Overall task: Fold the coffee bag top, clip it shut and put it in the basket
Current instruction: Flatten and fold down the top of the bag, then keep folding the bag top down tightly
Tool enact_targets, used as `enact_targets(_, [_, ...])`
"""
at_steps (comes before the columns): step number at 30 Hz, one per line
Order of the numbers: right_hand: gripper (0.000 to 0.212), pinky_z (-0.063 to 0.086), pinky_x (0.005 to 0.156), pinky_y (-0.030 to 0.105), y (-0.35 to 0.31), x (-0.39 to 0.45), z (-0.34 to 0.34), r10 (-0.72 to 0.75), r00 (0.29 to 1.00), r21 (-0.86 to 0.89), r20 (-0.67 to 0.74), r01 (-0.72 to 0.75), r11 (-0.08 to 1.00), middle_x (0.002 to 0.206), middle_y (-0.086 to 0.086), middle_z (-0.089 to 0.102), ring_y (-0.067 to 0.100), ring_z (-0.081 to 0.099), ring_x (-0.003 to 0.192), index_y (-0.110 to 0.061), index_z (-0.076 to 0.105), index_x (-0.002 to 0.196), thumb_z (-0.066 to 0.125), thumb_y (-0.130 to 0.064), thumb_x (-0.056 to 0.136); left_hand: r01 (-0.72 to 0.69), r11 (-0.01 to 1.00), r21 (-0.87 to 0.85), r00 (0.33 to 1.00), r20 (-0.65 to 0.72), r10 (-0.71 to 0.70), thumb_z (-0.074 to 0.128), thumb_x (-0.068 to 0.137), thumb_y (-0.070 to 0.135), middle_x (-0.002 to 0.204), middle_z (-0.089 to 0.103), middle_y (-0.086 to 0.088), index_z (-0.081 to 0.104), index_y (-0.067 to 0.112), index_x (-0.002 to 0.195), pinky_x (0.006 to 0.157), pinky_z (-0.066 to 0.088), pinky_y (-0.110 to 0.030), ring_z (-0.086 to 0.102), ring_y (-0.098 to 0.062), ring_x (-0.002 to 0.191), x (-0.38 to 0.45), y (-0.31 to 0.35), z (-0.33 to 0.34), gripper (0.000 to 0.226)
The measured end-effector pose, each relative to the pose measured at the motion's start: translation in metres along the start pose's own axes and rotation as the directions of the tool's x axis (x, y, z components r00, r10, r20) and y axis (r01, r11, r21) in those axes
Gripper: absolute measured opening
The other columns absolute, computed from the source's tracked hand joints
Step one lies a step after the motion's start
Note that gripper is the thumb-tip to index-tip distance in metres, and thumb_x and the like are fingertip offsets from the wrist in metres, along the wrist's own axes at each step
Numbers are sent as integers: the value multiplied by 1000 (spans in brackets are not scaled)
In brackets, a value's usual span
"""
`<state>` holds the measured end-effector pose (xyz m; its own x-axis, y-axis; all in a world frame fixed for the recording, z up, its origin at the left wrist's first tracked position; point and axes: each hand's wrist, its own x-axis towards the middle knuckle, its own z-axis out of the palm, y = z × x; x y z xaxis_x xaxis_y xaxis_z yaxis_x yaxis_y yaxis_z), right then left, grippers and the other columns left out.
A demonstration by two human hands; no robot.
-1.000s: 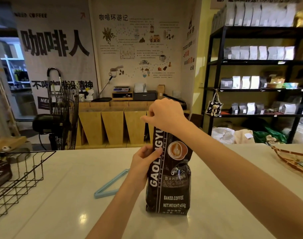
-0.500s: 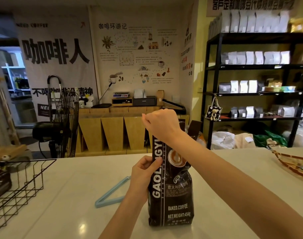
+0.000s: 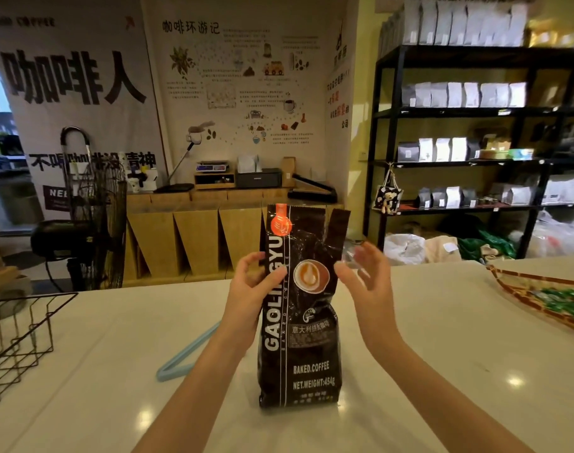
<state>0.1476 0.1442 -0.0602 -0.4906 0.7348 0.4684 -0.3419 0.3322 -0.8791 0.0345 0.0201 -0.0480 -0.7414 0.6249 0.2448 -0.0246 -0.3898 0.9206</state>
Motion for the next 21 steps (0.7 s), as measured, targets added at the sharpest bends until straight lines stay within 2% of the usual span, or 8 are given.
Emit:
enact_targets(1, [79,38,104,36,11,-3,-4,112,990,8,88,-113,994,138,0,45,17,43,126,-26,32,135,72,-43,68,-5,1000,21,1000,13,5,70,66,20,101,67,-6,45,22,117,63,56,-32,69,-19,82,2,3,2,56])
enact_targets(3, [90,43,93,28,22,-9,-6,252,929,18,272,-267,963,138,1,45,16,46,123,-27,29,137,77,-41,61,-6,994,105,999,46,2,73,57,26,104,67,-5,49,20,117,71,55,-36,68,-21,89,5,9,9,65])
enact_targets(5, [84,50,75,17,25,-14,-3,301,872,-1,385,-326,945,125,-3,55,8,57,108,-29,37,129,79,-35,57,-26,982,186,998,60,15,76,57,21,96,69,-1,57,23,103,73,54,-35,67,-19,86,8,16,15,50])
enact_targets(6, [83,52,70,16,26,-16,-2,297,861,-8,412,-323,946,119,-5,59,6,62,101,-29,40,125,81,-34,53,-28,976,217,998,53,17,76,59,17,93,69,0,58,26,95,72,54,-34,67,-17,84,10,18,17,41])
enact_targets(9, [91,54,75,21,28,-19,4,266,874,-29,407,-279,960,113,-5,65,6,66,97,-26,45,122,84,-34,40,-19,960,281,1000,23,13,78,61,15,92,70,-3,58,26,89,75,55,-38,68,-21,84,17,22,19,36])
enact_targets(12, [87,55,81,27,27,-20,5,256,887,-37,385,-262,964,112,-5,67,9,66,97,-27,49,116,86,-34,38,-29,954,298,1000,7,28,79,59,13,90,70,-3,60,23,90,74,55,-38,68,-21,82,19,25,20,37])
enact_targets(17, [79,55,86,34,27,-21,5,252,891,-60,377,-248,967,111,-6,65,12,65,99,-34,48,108,85,-37,38,-50,978,202,996,-64,64,78,59,3,78,71,0,64,18,81,56,55,-24,69,-10,63,17,20,22,30])
enact_targets(21, [81,56,83,31,28,-22,8,241,892,-56,383,-238,970,110,-4,66,12,66,97,-30,49,112,85,-38,40,-50,991,124,980,-183,73,78,59,4,81,71,-3,64,17,82,63,54,-32,69,-18,73,15,16,20,30])
